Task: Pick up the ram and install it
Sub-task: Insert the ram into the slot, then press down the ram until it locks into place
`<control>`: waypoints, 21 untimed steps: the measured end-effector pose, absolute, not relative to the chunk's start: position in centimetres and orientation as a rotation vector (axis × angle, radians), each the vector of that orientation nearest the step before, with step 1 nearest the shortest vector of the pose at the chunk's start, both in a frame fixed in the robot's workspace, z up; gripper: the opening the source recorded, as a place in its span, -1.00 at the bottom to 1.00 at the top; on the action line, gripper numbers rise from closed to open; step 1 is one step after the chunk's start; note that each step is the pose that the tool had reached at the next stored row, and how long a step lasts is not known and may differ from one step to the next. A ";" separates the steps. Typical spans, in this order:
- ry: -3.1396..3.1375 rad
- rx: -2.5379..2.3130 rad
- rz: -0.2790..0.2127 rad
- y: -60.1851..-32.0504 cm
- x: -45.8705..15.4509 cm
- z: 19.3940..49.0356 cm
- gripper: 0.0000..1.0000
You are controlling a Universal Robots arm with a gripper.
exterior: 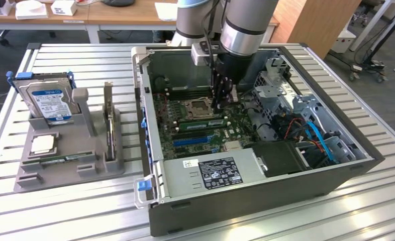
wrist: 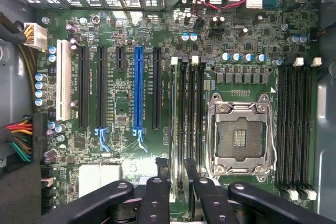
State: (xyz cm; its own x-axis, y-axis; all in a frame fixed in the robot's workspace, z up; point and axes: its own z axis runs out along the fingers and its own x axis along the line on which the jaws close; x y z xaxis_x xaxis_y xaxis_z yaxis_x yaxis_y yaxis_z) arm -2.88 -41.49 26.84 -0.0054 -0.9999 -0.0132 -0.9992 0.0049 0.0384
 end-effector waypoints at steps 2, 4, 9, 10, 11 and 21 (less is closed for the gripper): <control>-2.214 2.203 -0.057 -41.5 -2.9 26.8 -0.50; -2.214 2.203 -0.057 -41.5 -2.9 26.8 -0.50; -2.214 2.203 -0.057 -41.5 -2.9 26.9 -0.50; -2.214 2.203 -0.057 -41.5 -2.9 26.9 -0.50; -2.214 2.203 -0.057 -41.5 -2.9 26.9 -0.50; -2.214 2.203 -0.057 -41.5 -2.9 26.9 -0.80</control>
State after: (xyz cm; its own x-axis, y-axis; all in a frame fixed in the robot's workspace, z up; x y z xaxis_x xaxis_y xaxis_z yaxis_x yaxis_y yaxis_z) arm -2.88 -41.49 26.85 -0.0054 -0.9999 -0.0131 -0.9992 0.0049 0.0385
